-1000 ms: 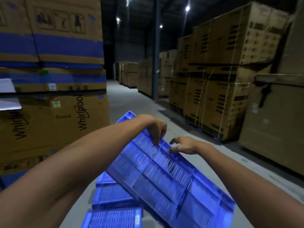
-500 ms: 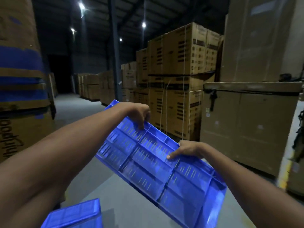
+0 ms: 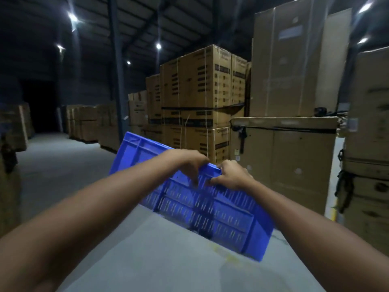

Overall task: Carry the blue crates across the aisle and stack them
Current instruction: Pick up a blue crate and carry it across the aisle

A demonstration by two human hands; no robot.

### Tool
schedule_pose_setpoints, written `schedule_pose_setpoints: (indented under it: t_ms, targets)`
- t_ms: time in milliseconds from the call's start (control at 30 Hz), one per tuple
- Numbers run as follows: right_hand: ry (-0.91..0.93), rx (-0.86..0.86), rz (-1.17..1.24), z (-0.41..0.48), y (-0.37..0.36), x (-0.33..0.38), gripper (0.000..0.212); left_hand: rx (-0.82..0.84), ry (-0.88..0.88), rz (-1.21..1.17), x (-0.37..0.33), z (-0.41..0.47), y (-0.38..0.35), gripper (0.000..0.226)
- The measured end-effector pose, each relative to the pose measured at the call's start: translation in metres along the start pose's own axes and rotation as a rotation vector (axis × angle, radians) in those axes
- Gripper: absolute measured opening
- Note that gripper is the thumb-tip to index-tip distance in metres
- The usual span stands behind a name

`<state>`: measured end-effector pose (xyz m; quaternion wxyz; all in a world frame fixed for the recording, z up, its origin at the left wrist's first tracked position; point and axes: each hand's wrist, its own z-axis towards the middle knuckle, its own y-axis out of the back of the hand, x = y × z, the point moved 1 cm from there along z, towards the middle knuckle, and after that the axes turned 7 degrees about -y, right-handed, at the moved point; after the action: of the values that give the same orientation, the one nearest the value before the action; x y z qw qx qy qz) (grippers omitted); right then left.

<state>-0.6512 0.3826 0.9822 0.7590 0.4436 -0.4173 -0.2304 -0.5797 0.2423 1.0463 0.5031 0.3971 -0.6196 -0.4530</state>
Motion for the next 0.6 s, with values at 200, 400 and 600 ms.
schedule_pose_setpoints:
  t_ms: [200,400,600]
  targets:
    - [0.006,-0.088,-0.299,0.034,0.016,-0.049,0.052,-0.208,-0.152,-0.028,-0.005,0.082,-0.022,0.040]
    - [-0.016,-0.129,-0.523,0.089,0.039,-0.078,0.061,-0.194,-0.282,-0.231,0.017,0.166,-0.017,0.035]
    - [-0.052,-0.197,-0.700,0.167,0.042,-0.109,0.080,-0.206,-0.416,-0.463,0.063,0.263,-0.023,0.037]
